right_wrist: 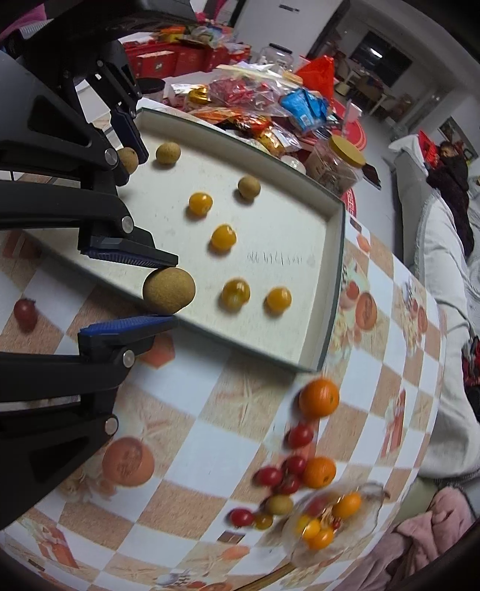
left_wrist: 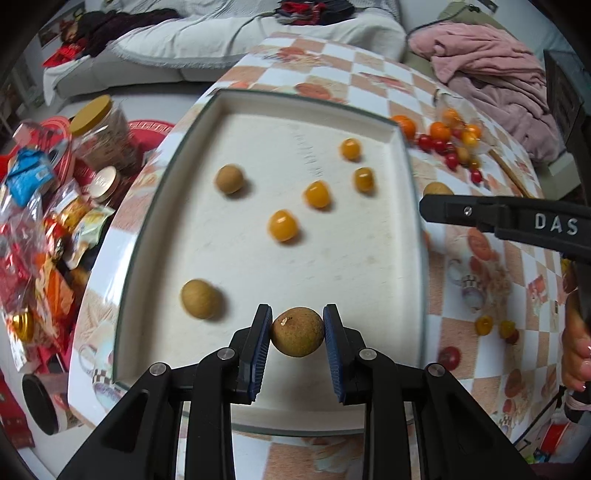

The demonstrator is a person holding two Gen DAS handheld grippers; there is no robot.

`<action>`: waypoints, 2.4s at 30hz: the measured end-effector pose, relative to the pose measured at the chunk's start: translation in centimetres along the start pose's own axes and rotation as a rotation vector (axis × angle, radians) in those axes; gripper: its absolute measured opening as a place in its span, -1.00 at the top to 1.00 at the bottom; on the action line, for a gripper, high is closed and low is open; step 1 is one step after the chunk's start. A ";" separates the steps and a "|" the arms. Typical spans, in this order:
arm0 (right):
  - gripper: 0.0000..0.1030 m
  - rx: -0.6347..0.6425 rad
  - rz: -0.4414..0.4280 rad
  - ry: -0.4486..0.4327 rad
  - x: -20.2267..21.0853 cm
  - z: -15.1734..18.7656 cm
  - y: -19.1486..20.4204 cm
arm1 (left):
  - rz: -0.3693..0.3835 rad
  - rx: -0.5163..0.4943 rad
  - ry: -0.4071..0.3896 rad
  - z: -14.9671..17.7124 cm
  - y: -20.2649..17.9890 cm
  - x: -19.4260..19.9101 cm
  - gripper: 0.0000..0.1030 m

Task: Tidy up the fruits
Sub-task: 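Carry both brown fruits over the white tray, then open both grippers to drop the brown fruits into the tray, then move both open grippers back over the fruits on the table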

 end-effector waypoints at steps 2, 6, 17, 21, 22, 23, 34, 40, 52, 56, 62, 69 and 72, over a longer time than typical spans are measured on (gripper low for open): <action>0.45 0.025 -0.004 0.009 -0.5 -0.1 1.1 | -0.007 0.013 0.002 0.3 0.7 -0.1 0.41; 0.45 0.064 0.001 0.036 -1.9 -0.1 2.6 | -0.022 0.031 0.006 0.5 1.8 -0.5 0.42; 0.45 0.113 0.039 0.081 -4.7 0.1 4.1 | -0.060 0.010 0.035 1.1 2.5 -1.7 0.41; 0.45 0.117 0.047 0.088 -5.1 0.1 4.2 | -0.075 -0.009 0.043 1.2 2.3 -1.8 0.41; 0.45 0.122 0.048 0.085 -5.1 0.1 4.3 | -0.081 -0.015 0.046 1.1 2.3 -1.9 0.41; 0.45 0.126 0.049 0.086 -5.1 0.1 4.4 | -0.085 -0.018 0.048 1.1 2.2 -1.9 0.41; -0.53 0.117 0.002 0.046 -3.9 -0.4 5.1 | -0.116 -0.052 0.049 1.5 1.9 -1.9 -0.39; -0.68 0.042 0.006 -0.008 -1.8 -1.0 3.6 | -0.111 -0.063 0.066 1.6 1.5 -2.0 -0.39; -0.74 -0.221 0.125 -0.005 0.1 2.7 -7.4 | -0.052 -0.192 0.057 -1.3 -4.2 -2.3 -0.39; -0.74 -0.325 0.178 0.009 0.7 4.7 -12.4 | -0.016 -0.241 0.063 -2.9 -7.3 -3.1 -0.39; -0.74 -0.484 0.249 0.017 1.7 7.0 -20.3 | 0.033 -0.292 0.063 -5.5 -12.6 -4.9 -0.39; -0.74 -0.570 0.299 0.020 1.9 7.5 -27.0 | 0.081 -0.278 0.046 -9.4 -18.4 -8.5 -0.39; -0.74 -0.597 0.312 0.017 1.7 7.2 -29.7 | 0.084 -0.279 0.047 -10.6 -20.0 -10.5 -0.39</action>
Point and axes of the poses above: each gripper's, at about its wrist camera, not at the fingertips, and x roughly against the way its jaws point, y to its left, z to its underside, the point moved 3 cm from there along -x, roughly the way its jaws point, and after that the axes turned 14 degrees about z, right-handed, at the moved point
